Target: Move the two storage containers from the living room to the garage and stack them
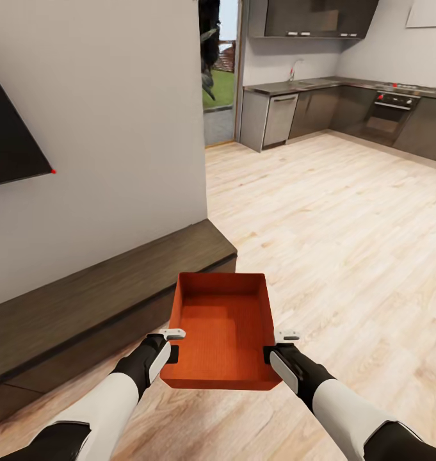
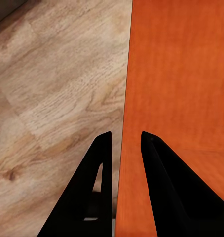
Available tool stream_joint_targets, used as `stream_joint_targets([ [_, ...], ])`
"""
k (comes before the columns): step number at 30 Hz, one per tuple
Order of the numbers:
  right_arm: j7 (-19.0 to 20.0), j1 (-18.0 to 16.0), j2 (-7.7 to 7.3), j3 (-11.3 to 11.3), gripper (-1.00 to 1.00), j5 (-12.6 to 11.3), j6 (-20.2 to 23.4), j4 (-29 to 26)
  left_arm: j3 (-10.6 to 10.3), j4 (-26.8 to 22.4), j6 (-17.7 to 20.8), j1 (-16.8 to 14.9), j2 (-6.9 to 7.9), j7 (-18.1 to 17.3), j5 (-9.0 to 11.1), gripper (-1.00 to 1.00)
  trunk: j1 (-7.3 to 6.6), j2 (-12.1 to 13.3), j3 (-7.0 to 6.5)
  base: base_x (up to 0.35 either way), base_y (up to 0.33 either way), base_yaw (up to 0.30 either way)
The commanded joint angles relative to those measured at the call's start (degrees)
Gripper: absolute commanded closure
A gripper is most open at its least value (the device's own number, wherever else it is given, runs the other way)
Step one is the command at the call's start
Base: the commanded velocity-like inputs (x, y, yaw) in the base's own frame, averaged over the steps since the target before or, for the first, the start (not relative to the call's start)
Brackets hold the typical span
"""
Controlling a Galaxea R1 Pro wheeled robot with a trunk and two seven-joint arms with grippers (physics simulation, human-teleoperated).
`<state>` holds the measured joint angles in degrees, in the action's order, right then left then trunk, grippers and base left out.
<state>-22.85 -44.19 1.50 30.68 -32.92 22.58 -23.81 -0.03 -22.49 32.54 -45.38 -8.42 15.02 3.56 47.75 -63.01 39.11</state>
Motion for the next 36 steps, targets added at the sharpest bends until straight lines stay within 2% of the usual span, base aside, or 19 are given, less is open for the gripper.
stream_joint_targets([
  [1, -0.6, -0.1, -0.1, 0.17, 1.0, 1.57, -2.08, -0.18, -0.33, 0.7, 0.68, 0.02, 0.16, 1.07, -1.45, 1.0, -0.22, 0.38, -0.14, 0.0, 0.0, 0.0],
  [36, -0.54, -0.1, -0.18, 0.17, 1.0, 1.59, -2.06, -0.18, -0.33, 0.71, 0.68, 0.02, 0.16, 1.07, -1.45, 1.0, -7.91, 14.42, -6.43, 0.0, 0.0, 0.0],
])
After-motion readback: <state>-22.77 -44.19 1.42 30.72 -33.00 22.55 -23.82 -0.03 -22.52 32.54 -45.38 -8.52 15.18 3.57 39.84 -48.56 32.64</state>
